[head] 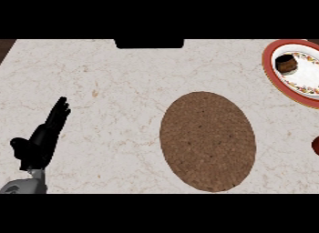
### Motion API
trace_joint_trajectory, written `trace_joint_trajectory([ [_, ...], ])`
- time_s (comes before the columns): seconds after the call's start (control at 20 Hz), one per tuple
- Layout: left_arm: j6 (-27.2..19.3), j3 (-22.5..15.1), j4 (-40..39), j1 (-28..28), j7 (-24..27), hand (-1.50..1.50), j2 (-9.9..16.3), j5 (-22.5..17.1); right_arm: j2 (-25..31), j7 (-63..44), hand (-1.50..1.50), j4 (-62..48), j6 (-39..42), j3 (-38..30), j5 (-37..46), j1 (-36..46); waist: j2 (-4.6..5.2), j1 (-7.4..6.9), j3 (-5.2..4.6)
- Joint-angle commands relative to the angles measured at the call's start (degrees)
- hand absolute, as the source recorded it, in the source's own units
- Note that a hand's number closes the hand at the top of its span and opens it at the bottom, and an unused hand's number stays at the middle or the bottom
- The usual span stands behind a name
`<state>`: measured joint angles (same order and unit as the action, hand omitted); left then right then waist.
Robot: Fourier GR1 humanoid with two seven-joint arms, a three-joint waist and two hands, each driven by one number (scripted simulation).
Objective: Pick the cupcake from the placemat and place it in the plate
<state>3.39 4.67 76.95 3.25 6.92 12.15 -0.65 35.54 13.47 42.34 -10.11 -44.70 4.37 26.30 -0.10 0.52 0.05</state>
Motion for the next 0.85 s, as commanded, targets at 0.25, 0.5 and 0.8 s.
trace_joint_trajectory([
  [0.25, 1.94, 1.79, -0.08, 0.85, -1.10, 0.00, 1.45, -0.83, 5.03, 12.88, -1.50, -3.31, 15.38, -3.89, -7.28, -14.10, 0.09, -0.33, -0.03],
  [0.5, 2.35, 0.70, 3.91, -2.48, -0.59, 0.00, 0.61, -0.36, 11.05, 21.94, -1.50, -17.28, 18.00, -2.94, -5.40, -13.15, 0.25, -1.16, 0.07],
  [0.8, 1.16, 0.67, -2.39, 3.68, -1.46, 0.00, -0.63, 1.57, 10.95, 28.14, -1.50, -22.56, 15.48, -1.77, -6.53, -12.02, 0.26, -0.82, 0.05],
])
